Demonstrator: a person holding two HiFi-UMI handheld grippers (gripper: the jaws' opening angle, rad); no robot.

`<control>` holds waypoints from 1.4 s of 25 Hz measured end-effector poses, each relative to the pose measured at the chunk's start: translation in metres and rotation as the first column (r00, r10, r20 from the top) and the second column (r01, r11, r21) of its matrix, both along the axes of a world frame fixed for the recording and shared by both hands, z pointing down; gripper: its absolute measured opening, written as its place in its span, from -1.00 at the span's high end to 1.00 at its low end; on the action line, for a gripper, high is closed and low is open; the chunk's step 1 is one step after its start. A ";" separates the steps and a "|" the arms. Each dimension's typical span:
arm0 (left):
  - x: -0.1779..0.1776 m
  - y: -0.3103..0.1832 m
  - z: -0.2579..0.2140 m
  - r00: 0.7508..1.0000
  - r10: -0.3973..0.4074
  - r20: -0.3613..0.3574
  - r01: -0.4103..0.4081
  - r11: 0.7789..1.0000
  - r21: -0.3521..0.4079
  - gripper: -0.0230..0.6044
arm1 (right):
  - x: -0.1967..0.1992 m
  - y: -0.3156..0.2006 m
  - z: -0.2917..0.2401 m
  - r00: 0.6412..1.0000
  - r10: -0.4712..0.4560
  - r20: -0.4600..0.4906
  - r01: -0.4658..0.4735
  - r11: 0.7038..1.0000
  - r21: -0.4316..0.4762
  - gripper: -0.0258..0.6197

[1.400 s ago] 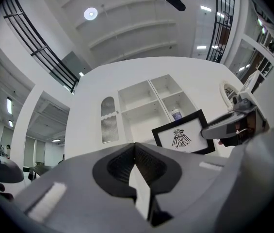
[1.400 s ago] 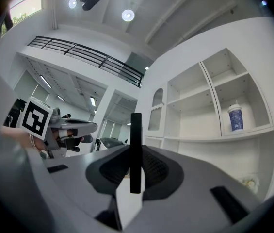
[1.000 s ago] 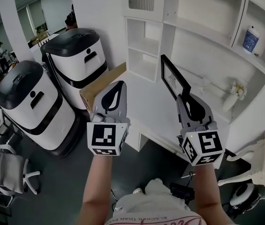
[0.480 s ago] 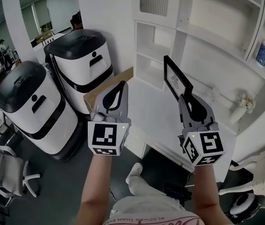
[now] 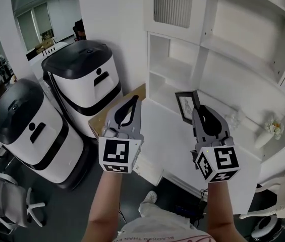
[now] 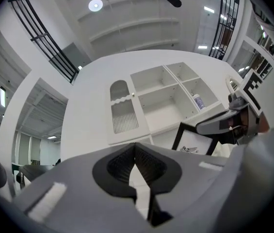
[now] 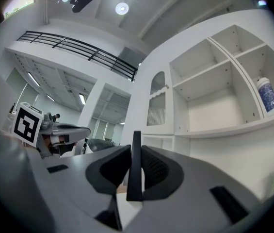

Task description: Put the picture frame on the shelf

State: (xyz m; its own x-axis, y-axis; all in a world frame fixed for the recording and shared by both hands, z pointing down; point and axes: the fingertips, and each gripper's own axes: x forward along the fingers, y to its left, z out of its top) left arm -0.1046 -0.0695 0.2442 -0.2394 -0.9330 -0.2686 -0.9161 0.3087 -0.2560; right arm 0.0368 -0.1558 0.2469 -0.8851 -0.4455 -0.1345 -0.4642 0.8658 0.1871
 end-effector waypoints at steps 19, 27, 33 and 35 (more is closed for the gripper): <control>-0.107 -0.128 0.017 0.993 0.107 -0.053 -0.109 0.993 -0.049 0.90 | -0.111 -0.101 0.013 0.998 0.046 -0.046 -0.048 0.998 -0.030 0.69; -0.105 -0.166 0.034 0.982 0.174 -0.073 -0.179 0.981 -0.069 0.90 | -0.109 -0.126 0.018 0.993 0.101 -0.066 -0.103 0.994 -0.026 0.69; -0.112 -0.192 0.036 0.967 0.243 -0.075 -0.248 0.967 -0.064 0.90 | -0.114 -0.147 0.018 0.984 0.166 -0.064 -0.168 0.985 -0.031 0.69; -0.118 -0.200 0.035 0.962 0.265 -0.072 -0.270 0.961 -0.066 0.90 | -0.120 -0.154 0.014 0.981 0.187 -0.058 -0.189 0.981 -0.030 0.69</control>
